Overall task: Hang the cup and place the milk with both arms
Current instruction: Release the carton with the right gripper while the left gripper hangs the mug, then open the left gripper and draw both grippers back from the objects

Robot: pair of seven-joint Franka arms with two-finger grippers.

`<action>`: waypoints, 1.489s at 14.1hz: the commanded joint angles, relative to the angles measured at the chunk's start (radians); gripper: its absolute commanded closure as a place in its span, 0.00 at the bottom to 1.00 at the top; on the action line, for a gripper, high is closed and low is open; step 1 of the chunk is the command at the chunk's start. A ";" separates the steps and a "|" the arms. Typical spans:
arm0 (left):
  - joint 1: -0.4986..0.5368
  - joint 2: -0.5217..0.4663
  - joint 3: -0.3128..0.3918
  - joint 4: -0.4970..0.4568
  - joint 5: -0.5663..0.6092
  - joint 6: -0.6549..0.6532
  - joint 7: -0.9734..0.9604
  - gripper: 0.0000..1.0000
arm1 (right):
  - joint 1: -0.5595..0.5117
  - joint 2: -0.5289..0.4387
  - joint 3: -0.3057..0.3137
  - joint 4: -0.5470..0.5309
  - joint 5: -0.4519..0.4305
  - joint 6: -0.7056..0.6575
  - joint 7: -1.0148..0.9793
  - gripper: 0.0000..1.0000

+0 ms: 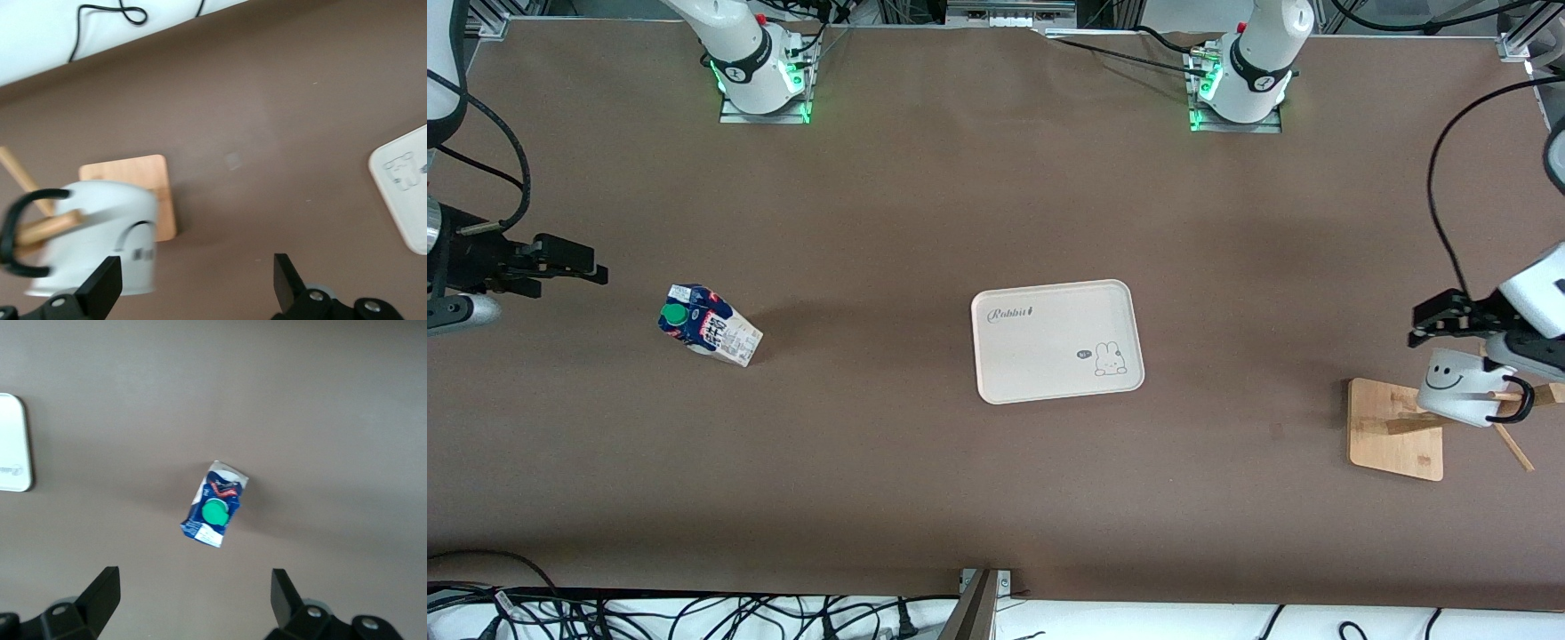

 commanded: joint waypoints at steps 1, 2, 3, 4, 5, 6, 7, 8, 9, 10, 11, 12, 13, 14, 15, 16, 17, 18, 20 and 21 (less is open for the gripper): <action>-0.069 -0.051 0.004 -0.003 -0.003 -0.108 -0.159 0.00 | 0.010 0.012 0.003 0.062 -0.068 -0.041 0.024 0.00; -0.084 -0.071 0.003 -0.023 -0.003 -0.131 -0.205 0.00 | 0.030 0.022 0.000 0.090 -0.104 -0.071 0.047 0.00; -0.097 -0.097 -0.003 -0.052 -0.003 -0.137 -0.248 0.00 | 0.062 0.046 0.000 0.148 -0.161 -0.113 0.105 0.00; -0.098 -0.126 -0.015 -0.081 0.013 -0.139 -0.271 0.00 | 0.087 0.072 0.001 0.210 -0.207 -0.154 0.161 0.00; -0.098 -0.160 -0.031 -0.117 0.048 -0.140 -0.284 0.00 | 0.101 0.092 0.003 0.257 -0.233 -0.177 0.179 0.00; -0.097 -0.192 -0.051 -0.144 0.072 -0.158 -0.296 0.00 | 0.102 0.092 0.003 0.271 -0.232 -0.177 0.191 0.00; -0.097 -0.212 -0.054 -0.154 0.079 -0.210 -0.310 0.00 | 0.101 0.088 0.000 0.272 -0.225 -0.173 0.218 0.00; -0.089 -0.223 -0.054 -0.149 0.079 -0.262 -0.321 0.00 | 0.095 0.086 -0.002 0.272 -0.203 -0.168 0.270 0.00; -0.082 -0.228 -0.052 -0.142 0.079 -0.290 -0.322 0.00 | 0.095 0.085 -0.004 0.272 -0.174 -0.168 0.287 0.00; -0.062 -0.231 -0.051 -0.135 0.079 -0.306 -0.321 0.00 | 0.096 0.085 0.000 0.272 -0.172 -0.167 0.277 0.00; -0.049 -0.229 -0.049 -0.122 0.077 -0.321 -0.324 0.00 | 0.101 0.082 0.000 0.272 -0.172 -0.182 0.274 0.00; -0.043 -0.229 -0.046 -0.115 0.077 -0.327 -0.324 0.00 | 0.105 0.080 0.003 0.272 -0.172 -0.196 0.281 0.00; -0.042 -0.229 -0.045 -0.115 0.077 -0.327 -0.324 0.00 | 0.104 0.078 0.000 0.272 -0.171 -0.200 0.283 0.00; -0.042 -0.229 -0.043 -0.114 0.077 -0.327 -0.325 0.00 | 0.098 0.080 -0.003 0.272 -0.169 -0.197 0.286 0.00; -0.042 -0.229 -0.043 -0.115 0.077 -0.326 -0.325 0.00 | 0.087 0.080 -0.007 0.269 -0.143 -0.196 0.282 0.00; -0.042 -0.229 -0.043 -0.115 0.077 -0.327 -0.333 0.00 | 0.055 0.082 -0.010 0.269 -0.095 -0.197 0.280 0.00; -0.045 -0.225 -0.040 -0.106 0.077 -0.333 -0.339 0.00 | 0.021 0.080 -0.005 0.262 -0.047 -0.190 0.275 0.00; -0.043 -0.217 -0.040 -0.082 0.077 -0.346 -0.341 0.00 | 0.012 0.063 -0.001 0.234 -0.034 -0.188 0.284 0.00; -0.043 -0.211 -0.039 -0.077 0.079 -0.344 -0.341 0.00 | -0.040 0.011 0.041 0.158 -0.036 -0.168 0.283 0.00; -0.043 -0.211 -0.039 -0.075 0.077 -0.343 -0.342 0.00 | -0.098 -0.032 0.112 0.091 -0.048 -0.103 0.288 0.00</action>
